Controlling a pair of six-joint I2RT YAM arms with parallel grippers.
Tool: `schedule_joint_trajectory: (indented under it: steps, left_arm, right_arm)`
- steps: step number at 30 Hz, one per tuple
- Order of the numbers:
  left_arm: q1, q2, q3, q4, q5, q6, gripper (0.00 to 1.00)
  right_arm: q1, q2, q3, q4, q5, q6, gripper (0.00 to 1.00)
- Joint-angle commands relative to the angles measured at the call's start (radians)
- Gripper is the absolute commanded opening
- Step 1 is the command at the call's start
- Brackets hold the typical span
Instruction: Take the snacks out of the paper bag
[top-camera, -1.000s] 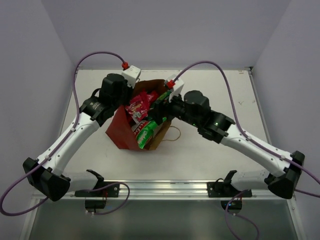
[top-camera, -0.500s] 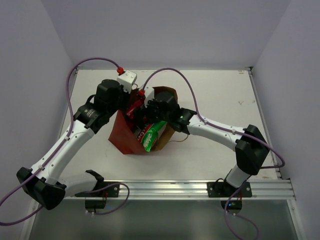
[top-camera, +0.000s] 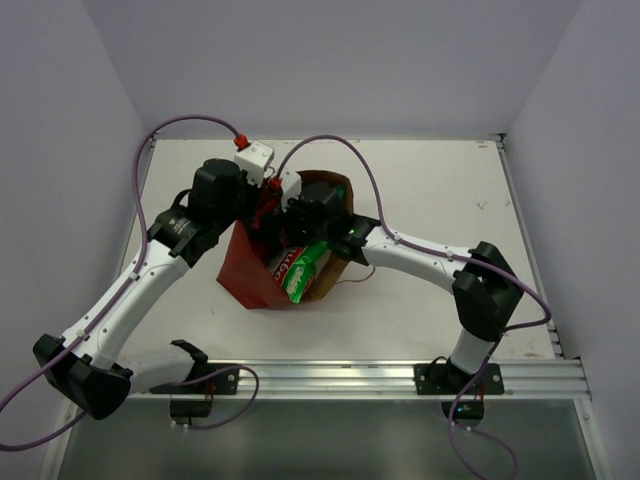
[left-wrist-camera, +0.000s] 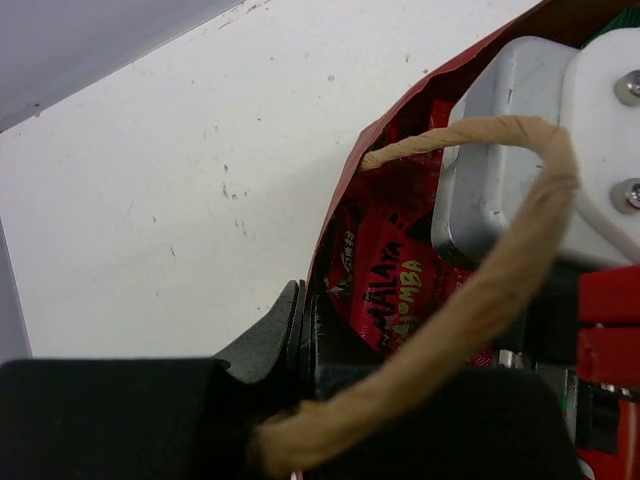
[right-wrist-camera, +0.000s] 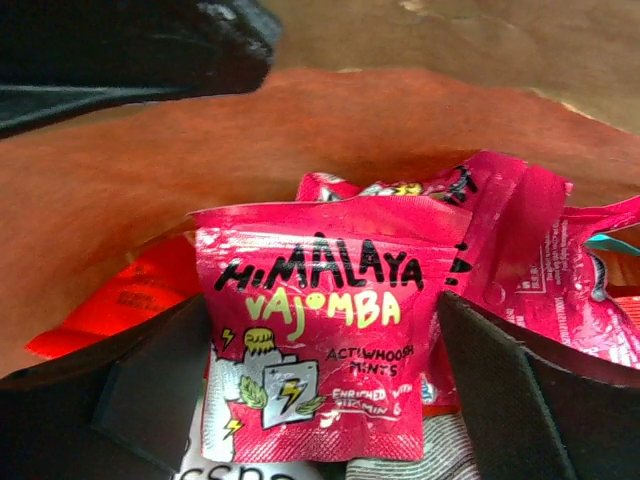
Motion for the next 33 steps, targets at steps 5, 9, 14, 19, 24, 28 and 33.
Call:
schedule_joint_trajectory:
  steps: [5,9,14,19,24,28,33]
  left_arm:
    - [-0.002,-0.060,0.048,0.124,-0.021,-0.002,0.00]
    - [-0.004,-0.061,0.048,0.123,-0.035,0.005,0.00]
    - [-0.004,-0.066,0.049,0.121,-0.066,0.017,0.00]
    - [-0.002,-0.076,0.043,0.129,-0.103,0.018,0.00]
    - [0.001,-0.081,0.031,0.143,-0.164,0.035,0.00]
    - [0.013,-0.086,0.031,0.158,-0.173,0.054,0.00]
    - [0.027,-0.096,0.031,0.175,-0.158,0.078,0.00]
  right_arm:
    - [-0.001,-0.033,-0.023,0.054,0.074,0.001,0.54]
    - [-0.001,-0.088,-0.042,0.048,0.079,-0.014,0.31]
    - [-0.001,-0.153,-0.062,0.043,0.071,-0.020,0.04]
    - [-0.002,-0.214,-0.053,-0.001,0.035,-0.025,0.00]
    - [-0.002,-0.382,-0.051,-0.067,-0.045,-0.028,0.00]
    - [-0.025,-0.487,-0.052,-0.138,0.136,-0.043,0.00]
    - [-0.287,-0.495,-0.111,-0.221,0.239,0.044,0.00]
